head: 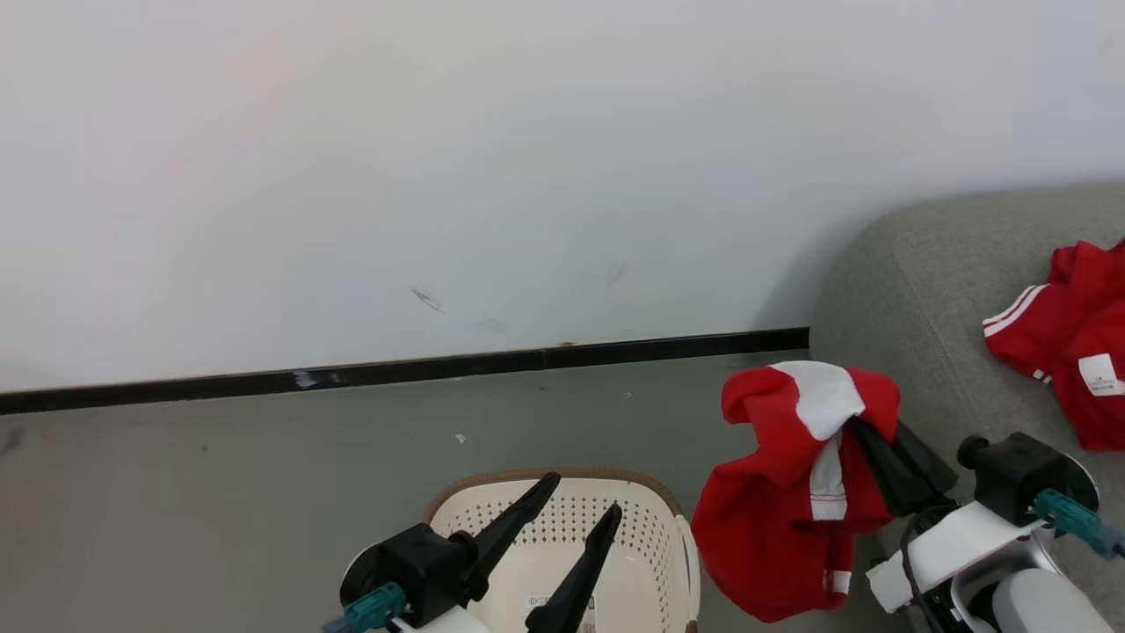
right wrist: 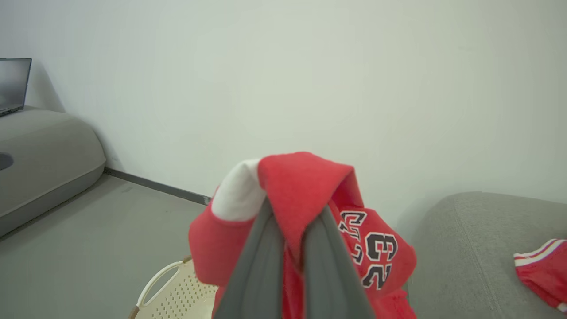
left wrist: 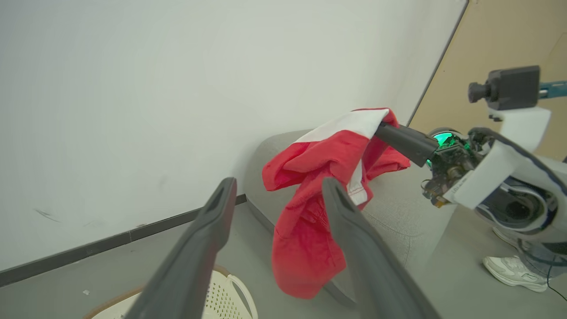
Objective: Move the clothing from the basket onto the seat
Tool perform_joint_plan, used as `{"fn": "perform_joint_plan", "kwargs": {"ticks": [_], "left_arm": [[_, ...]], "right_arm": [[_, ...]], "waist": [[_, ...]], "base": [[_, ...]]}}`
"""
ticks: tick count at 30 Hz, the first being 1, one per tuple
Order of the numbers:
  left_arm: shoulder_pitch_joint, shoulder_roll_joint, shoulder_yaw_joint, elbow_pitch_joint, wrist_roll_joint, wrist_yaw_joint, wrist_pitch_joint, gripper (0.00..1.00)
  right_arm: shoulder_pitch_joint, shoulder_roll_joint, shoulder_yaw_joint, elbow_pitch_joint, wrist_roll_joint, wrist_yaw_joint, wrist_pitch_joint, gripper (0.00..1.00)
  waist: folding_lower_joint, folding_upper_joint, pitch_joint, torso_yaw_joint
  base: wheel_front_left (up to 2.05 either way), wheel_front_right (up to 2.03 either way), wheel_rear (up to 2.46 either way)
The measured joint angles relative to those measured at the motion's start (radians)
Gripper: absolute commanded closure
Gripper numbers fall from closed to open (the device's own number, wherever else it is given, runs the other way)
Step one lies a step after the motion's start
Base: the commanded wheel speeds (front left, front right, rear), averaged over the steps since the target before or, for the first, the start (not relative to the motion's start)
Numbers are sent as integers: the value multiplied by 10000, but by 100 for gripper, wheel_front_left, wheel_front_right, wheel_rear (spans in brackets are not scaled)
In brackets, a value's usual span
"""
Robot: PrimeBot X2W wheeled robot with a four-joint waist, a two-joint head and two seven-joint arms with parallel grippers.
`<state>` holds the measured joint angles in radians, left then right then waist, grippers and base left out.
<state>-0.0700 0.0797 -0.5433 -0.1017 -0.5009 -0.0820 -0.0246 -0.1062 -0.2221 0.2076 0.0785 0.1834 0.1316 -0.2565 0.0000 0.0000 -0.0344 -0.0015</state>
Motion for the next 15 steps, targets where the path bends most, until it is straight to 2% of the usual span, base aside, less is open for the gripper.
{"fn": "perform_joint_plan", "kwargs": {"ticks": [9, 15], "left_arm": [[275, -13, -10, 63, -2, 4, -119, 0], [373, -23, -23, 38, 10, 104, -123, 0]], "right_arm": [[-97, -121, -874, 58, 489, 0, 0, 100], [-801, -336, -1183, 500, 978, -2, 73, 100]], "waist": [[0, 0, 126, -625], [0, 0, 383, -828]], "base": [[0, 0, 0], [0, 0, 0]]}}
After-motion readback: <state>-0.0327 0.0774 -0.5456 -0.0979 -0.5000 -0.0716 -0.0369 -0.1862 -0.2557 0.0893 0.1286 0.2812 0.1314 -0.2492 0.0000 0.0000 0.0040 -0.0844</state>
